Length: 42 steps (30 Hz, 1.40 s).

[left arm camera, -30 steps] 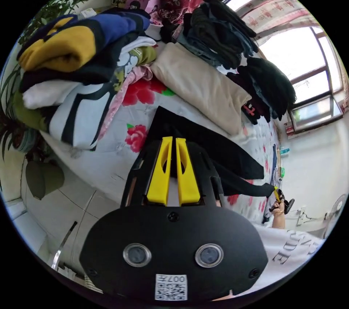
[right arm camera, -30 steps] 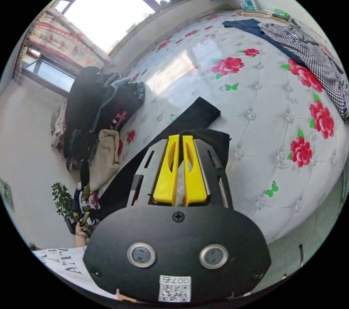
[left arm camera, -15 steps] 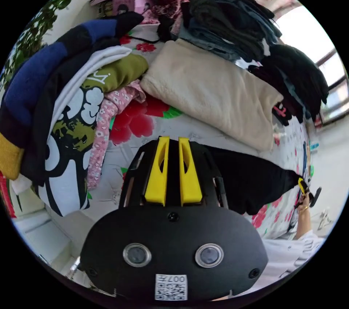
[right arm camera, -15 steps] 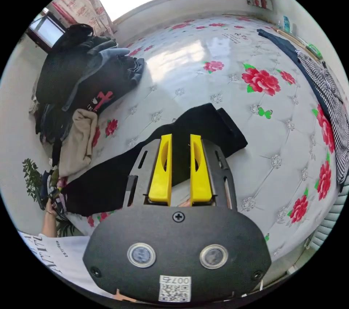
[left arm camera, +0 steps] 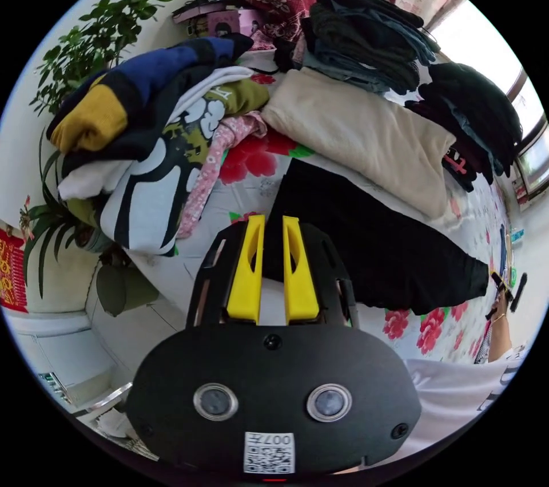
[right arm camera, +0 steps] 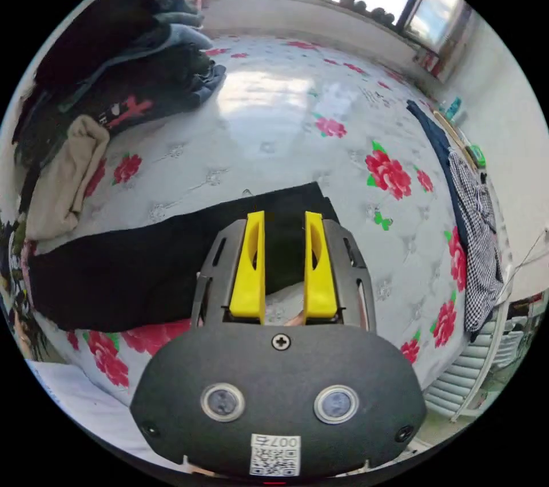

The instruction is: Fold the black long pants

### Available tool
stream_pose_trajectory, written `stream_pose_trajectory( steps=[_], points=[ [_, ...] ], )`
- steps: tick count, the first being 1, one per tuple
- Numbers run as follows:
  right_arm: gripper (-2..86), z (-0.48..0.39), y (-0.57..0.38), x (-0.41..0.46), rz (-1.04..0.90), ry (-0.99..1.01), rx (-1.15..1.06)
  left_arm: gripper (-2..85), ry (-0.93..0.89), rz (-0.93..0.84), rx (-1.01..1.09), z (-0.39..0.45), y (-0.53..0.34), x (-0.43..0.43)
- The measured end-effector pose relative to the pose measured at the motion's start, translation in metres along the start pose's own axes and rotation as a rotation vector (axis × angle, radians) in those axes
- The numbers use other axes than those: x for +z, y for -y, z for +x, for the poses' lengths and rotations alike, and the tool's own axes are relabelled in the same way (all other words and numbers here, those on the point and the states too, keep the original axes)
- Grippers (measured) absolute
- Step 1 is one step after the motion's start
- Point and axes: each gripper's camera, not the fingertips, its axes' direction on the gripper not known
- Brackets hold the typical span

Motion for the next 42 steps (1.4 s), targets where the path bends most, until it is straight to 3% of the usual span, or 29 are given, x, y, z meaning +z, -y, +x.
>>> stream_pose_trajectory(
  steps=[5,10,16,20,23,25,28,32,36,40,42],
  points=[
    [7.1,0.05,-0.001,0.024,-0.078,0.007,0.157,6.5,-0.001,-0.071,-0.047,0.002,-0.005,0.021],
    [3.9,0.013,0.012,0.03,-0.098,-0.076,0.0,6.4,0.102,-0.173,0.026,0.035,0.007,0.056],
    [0.6,-0.017,0.014,0.014,-0.062,-0.277,-0.195,3.0,0.204,-0.169,0.157,0.064,0.014,0.059],
    [0.3,0.03,0.015,-0.03,0.076,-0.232,-0.051,0.0,0.297,-0.18,0.259,0.081,0.018,0.064],
    [0.8,0.067,0.018,-0.002,-0.054,-0.109,0.061,-0.6,0.324,-0.155,0.288,0.089,0.025,0.069],
    [1.2,0.073,0.02,0.015,-0.153,-0.204,0.099,-0.6,0.316,-0.135,0.265,0.089,0.033,0.068],
    [1.6,0.058,0.019,-0.009,-0.038,-0.178,0.07,-0.4,0.285,-0.126,0.241,0.081,0.034,0.059],
    [2.2,-0.027,-0.004,-0.043,0.123,0.214,-0.242,-0.5,0.158,-0.008,0.189,0.068,0.02,0.018],
    [2.6,-0.149,-0.037,-0.034,0.086,0.517,-0.601,-0.8,-0.01,0.032,0.316,0.082,0.004,0.008],
    [2.2,-0.243,-0.054,0.0,-0.001,0.589,-0.812,-0.9,0.059,-0.076,0.35,0.091,0.006,0.036],
    [1.5,-0.283,-0.05,0.038,-0.105,0.493,-0.841,-0.9,0.078,-0.145,0.328,0.083,0.009,0.052]
  ],
)
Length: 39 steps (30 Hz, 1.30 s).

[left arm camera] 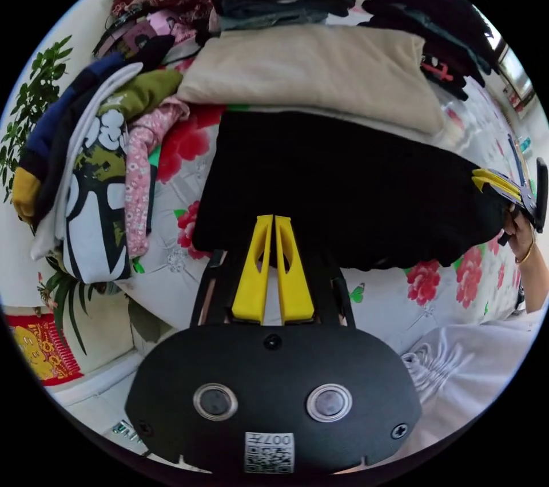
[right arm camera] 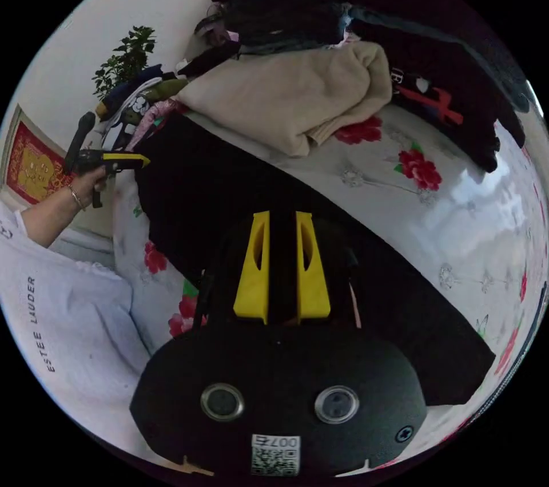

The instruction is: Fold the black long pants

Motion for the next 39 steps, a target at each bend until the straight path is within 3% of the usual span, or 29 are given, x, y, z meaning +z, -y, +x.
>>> stream_pose_trajectory(
  steps=[3,7,10,18,26,29,31,34,39],
  points=[
    [0.5,0.025,0.015,0.002,0.039,-0.111,0.076,-0.9,-0.044,0.039,-0.009,-0.018,-0.002,0.004],
    [0.5,0.059,0.011,-0.011,0.029,-0.003,0.183,-0.7,-0.141,0.048,-0.121,-0.048,-0.005,0.002],
    [2.5,0.086,-0.045,-0.054,0.171,0.028,0.311,0.7,-0.202,0.098,-0.289,-0.079,-0.025,-0.012],
    [9.0,0.206,-0.374,-0.153,0.584,-0.057,1.226,7.8,-0.41,0.161,-0.642,-0.151,-0.106,-0.03],
    [7.5,0.261,-0.441,-0.132,0.852,0.049,1.408,9.9,-0.646,0.215,-0.847,-0.195,-0.113,0.017],
    [4.0,0.283,-0.445,-0.119,0.901,0.25,1.495,6.8,-0.629,0.217,-0.908,-0.207,-0.115,0.028],
    [2.7,0.284,-0.436,-0.127,0.995,0.338,1.429,5.9,-0.691,0.257,-0.941,-0.217,-0.122,0.037],
    [1.7,0.255,-0.37,-0.177,0.928,0.231,1.097,4.9,-0.768,0.288,-0.953,-0.226,-0.133,0.042],
    [2.4,0.089,-0.221,-0.211,0.732,0.143,0.375,4.6,-0.738,0.389,-0.789,-0.221,-0.134,0.005]
  ],
)
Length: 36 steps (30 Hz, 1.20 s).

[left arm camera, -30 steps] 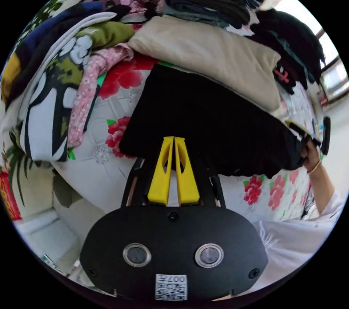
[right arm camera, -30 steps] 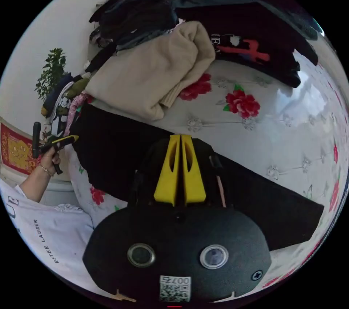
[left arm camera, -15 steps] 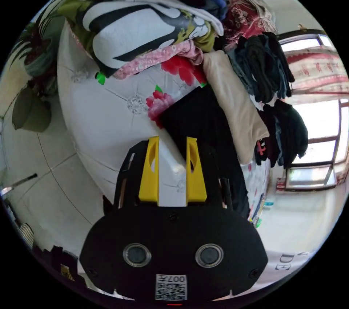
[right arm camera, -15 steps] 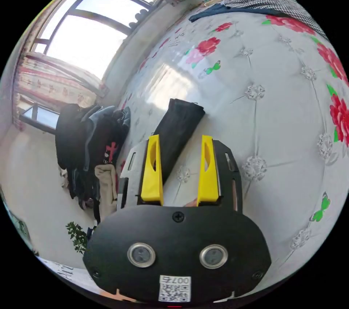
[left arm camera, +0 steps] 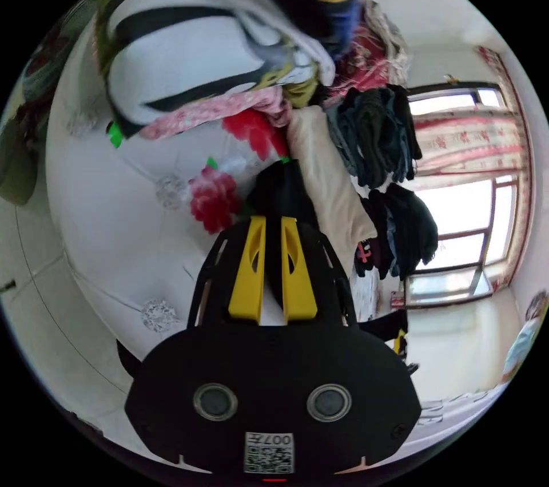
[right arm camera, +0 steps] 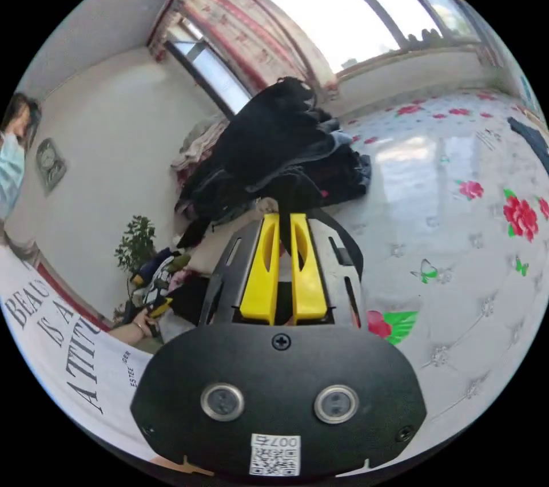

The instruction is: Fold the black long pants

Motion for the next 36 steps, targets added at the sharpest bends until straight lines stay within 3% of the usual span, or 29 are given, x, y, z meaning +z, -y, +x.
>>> stream_pose_trajectory(
  steps=[4,6,8,11,15,17,19,22,26,30,36],
  points=[
    [4.4,-0.098,-0.047,0.103,-0.264,0.126,-0.192,4.6,-0.063,0.013,0.196,0.045,-0.006,-0.013],
    [5.9,-0.125,-0.094,0.179,-0.593,0.19,-0.219,4.6,-0.094,0.009,0.277,0.067,-0.01,-0.015],
    [6.0,-0.135,-0.115,0.193,-0.66,0.146,-0.24,4.6,-0.102,-0.001,0.385,0.093,-0.017,-0.016],
    [6.1,-0.129,-0.11,0.163,-0.573,0.088,-0.276,4.6,-0.098,-0.037,0.602,0.142,-0.034,-0.012],
    [6.5,-0.068,-0.091,0.11,-0.483,-0.009,-0.102,4.7,-0.19,-0.181,0.931,0.221,-0.078,0.021],
    [6.8,-0.035,-0.09,0.087,-0.431,-0.069,0.004,5.1,-0.26,-0.302,1.095,0.257,-0.111,0.05],
    [7.0,-0.003,-0.095,0.065,-0.382,-0.107,0.122,6.6,-0.41,-0.569,1.209,0.283,-0.162,0.104],
    [7.7,0.046,-0.108,0.038,-0.31,-0.119,0.32,8.0,-0.338,-0.769,1.137,0.274,-0.207,0.164],
    [8.4,0.089,-0.12,0.023,-0.263,-0.084,0.444,7.9,-0.278,-0.726,1.004,0.24,-0.195,0.162],
    [8.9,0.116,-0.12,0.047,-0.335,-0.021,0.465,9.5,-0.088,-0.613,0.824,0.188,-0.142,0.145],
    [8.0,0.11,-0.113,0.101,-0.485,-0.055,0.392,12.6,-0.019,-0.718,0.668,0.151,-0.13,0.181]
  ],
)
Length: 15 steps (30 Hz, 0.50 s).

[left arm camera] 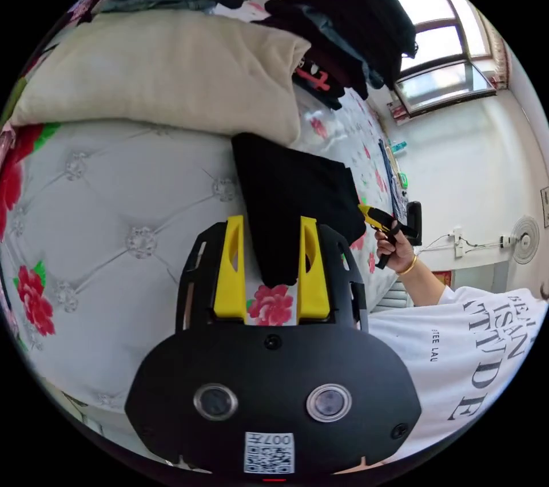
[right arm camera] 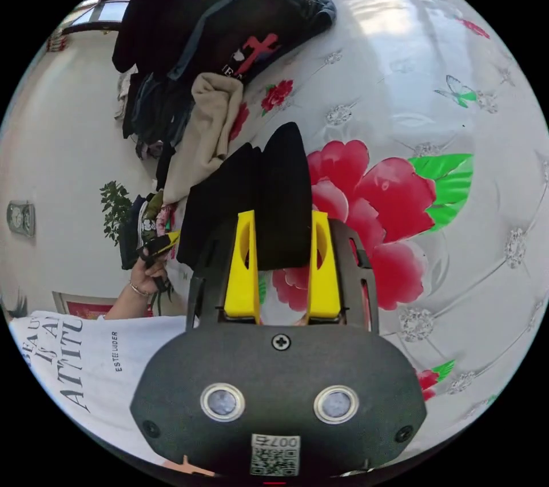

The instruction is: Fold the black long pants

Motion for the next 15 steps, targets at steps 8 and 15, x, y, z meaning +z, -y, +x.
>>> stream_pose_trajectory(
  steps=[8,15],
  points=[
    [4.8,-0.027,0.027,-0.021,-0.07,0.075,-0.098,5.3,-0.139,-0.071,0.02,0.002,0.027,0.019],
    [4.0,-0.175,0.122,-0.076,-0.011,0.256,-0.408,4.8,-0.163,0.076,0.262,0.056,0.077,-0.101]
  ],
)
